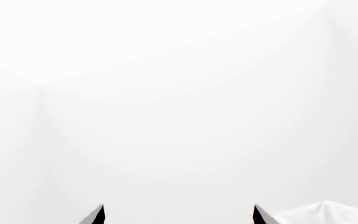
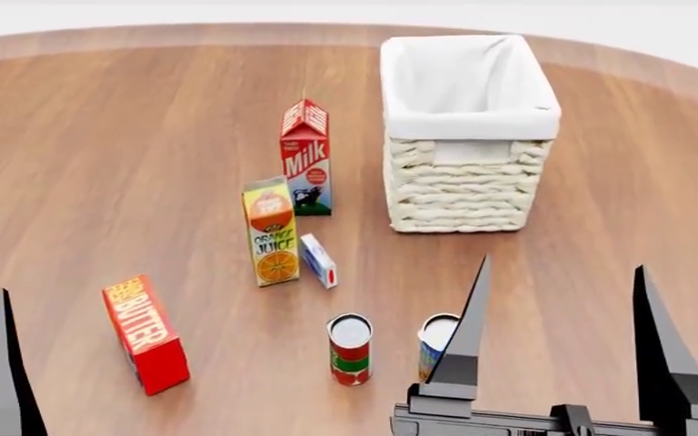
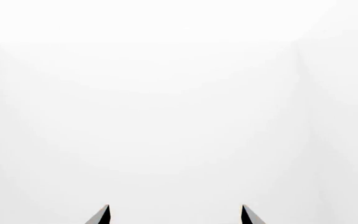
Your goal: Pick up the alphabet soup and the tomato sauce, and put them in the basket.
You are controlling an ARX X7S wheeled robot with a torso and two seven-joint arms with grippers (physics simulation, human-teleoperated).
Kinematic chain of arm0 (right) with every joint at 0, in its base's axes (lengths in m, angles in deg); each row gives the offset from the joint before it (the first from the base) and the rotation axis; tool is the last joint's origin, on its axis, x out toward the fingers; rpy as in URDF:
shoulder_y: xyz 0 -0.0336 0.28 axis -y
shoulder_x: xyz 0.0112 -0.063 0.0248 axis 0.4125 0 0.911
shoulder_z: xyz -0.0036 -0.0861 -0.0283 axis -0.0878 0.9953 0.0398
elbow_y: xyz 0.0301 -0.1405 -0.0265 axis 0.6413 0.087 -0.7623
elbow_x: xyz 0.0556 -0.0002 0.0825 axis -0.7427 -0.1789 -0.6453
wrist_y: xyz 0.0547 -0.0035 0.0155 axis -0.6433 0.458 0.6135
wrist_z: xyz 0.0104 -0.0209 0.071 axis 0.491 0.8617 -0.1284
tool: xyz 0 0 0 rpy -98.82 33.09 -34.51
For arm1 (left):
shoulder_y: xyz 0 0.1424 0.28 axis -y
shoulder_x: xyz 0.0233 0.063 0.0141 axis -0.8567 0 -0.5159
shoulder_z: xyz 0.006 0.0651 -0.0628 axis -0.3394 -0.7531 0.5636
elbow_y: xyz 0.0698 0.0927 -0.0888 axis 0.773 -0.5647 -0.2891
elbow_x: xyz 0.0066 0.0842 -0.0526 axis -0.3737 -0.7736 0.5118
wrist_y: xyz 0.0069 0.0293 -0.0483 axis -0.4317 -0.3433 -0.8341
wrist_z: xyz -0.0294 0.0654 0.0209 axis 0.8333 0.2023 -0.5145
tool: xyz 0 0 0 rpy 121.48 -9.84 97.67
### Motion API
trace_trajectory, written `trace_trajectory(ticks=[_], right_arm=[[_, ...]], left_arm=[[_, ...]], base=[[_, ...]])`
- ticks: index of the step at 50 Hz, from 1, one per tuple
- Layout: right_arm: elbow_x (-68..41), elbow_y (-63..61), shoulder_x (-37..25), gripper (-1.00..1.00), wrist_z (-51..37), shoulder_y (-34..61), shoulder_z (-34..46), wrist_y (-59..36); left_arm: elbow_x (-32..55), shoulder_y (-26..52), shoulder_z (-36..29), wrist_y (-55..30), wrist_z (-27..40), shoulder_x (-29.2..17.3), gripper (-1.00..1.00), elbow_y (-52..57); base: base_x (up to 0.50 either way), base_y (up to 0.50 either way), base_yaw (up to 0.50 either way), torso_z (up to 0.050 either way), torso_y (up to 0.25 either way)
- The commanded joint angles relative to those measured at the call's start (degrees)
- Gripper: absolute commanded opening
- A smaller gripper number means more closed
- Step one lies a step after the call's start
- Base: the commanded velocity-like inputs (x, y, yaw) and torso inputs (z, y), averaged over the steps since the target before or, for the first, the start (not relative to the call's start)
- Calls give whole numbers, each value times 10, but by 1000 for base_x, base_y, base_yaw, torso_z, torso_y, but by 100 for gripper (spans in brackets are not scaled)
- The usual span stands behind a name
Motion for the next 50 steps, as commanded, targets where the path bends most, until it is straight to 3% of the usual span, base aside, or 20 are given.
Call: trace_trajectory(ticks=[1,16,22,26,28,30,50], right_arm=[[0,9,-3,100,-5,-1,3,9],[0,7,-8,100,-13,-3,6,8],[-9,-22,-13,100,-20,10,5,-34],[-5,1,-11,100,-18,-5,8,4],[-15,-26,-16,100,-22,8,5,-34],[-9,0,-13,100,-19,-4,7,3],[-16,-9,-20,100,-28,6,12,-16]], left_arm=[[-1,1,-4,-3,4,-3,100,1],[-2,3,-7,-4,11,-6,100,-3],[-2,3,-8,-4,12,-7,100,-2],[-1,3,-11,-3,14,-8,100,-4],[-4,4,-13,-9,13,-8,100,1],[-4,5,-13,-10,13,-9,100,3],[2,4,-14,-2,21,-13,100,-4]], base=[[312,0,0,0,0],[309,0,0,0,0],[309,0,0,0,0],[308,0,0,0,0],[309,0,0,0,0],[309,0,0,0,0],[311,0,0,0,0]])
